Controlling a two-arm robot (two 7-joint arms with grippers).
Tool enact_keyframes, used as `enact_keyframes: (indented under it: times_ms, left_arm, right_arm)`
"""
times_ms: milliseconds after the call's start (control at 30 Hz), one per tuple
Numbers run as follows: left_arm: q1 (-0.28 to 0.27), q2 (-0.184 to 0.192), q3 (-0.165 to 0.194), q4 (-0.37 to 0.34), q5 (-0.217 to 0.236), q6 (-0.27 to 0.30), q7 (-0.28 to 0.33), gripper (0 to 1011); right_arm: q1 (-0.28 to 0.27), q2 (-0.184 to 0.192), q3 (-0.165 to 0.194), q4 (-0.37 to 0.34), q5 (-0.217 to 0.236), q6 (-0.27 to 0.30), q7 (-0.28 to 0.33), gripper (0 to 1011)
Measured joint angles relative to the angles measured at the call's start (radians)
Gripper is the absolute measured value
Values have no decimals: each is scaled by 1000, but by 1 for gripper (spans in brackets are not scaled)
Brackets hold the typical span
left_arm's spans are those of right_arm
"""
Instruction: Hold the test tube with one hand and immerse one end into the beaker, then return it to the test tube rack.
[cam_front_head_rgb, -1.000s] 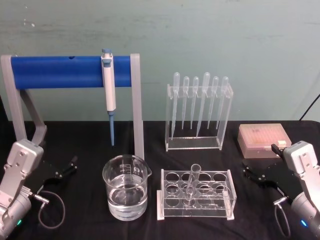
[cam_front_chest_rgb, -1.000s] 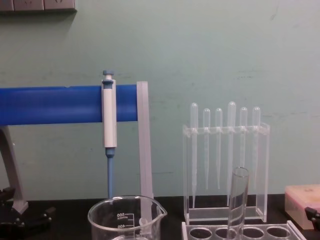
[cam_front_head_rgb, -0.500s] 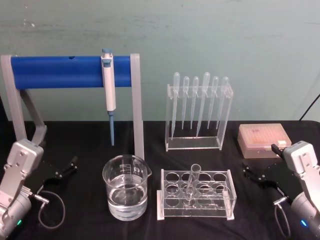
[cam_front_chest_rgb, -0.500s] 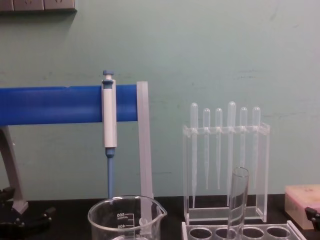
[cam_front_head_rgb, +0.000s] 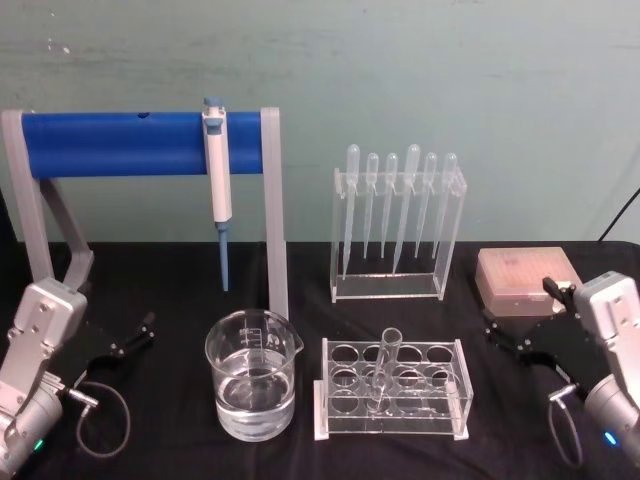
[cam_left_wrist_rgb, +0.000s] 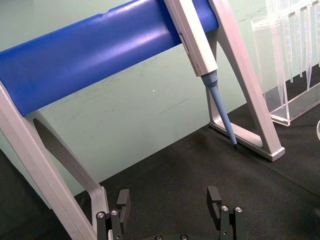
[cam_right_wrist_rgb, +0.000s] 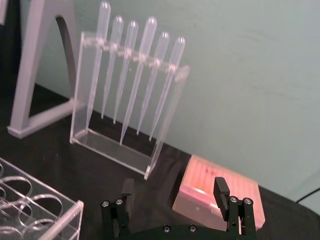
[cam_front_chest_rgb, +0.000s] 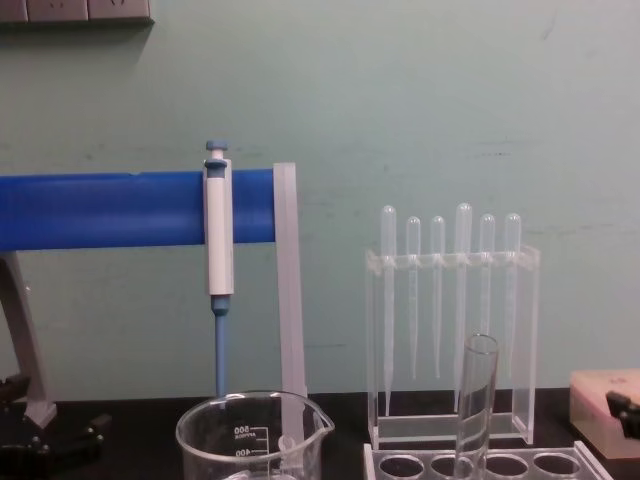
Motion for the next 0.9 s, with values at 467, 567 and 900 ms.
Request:
enact_keyframes:
  times_ms: [467,567,900]
  left_arm:
    - [0,0,0,0,0,0,0,1000]
    - [0,0,0,0,0,0,0,1000]
    - [0,0,0,0,0,0,0,1000]
  right_arm:
    - [-83,69,100,-130,128,-41,164,1002]
    - [-100,98,112,-140,174,-64,250,1002]
    - [-98,167,86,-120,269,-140,581,1002]
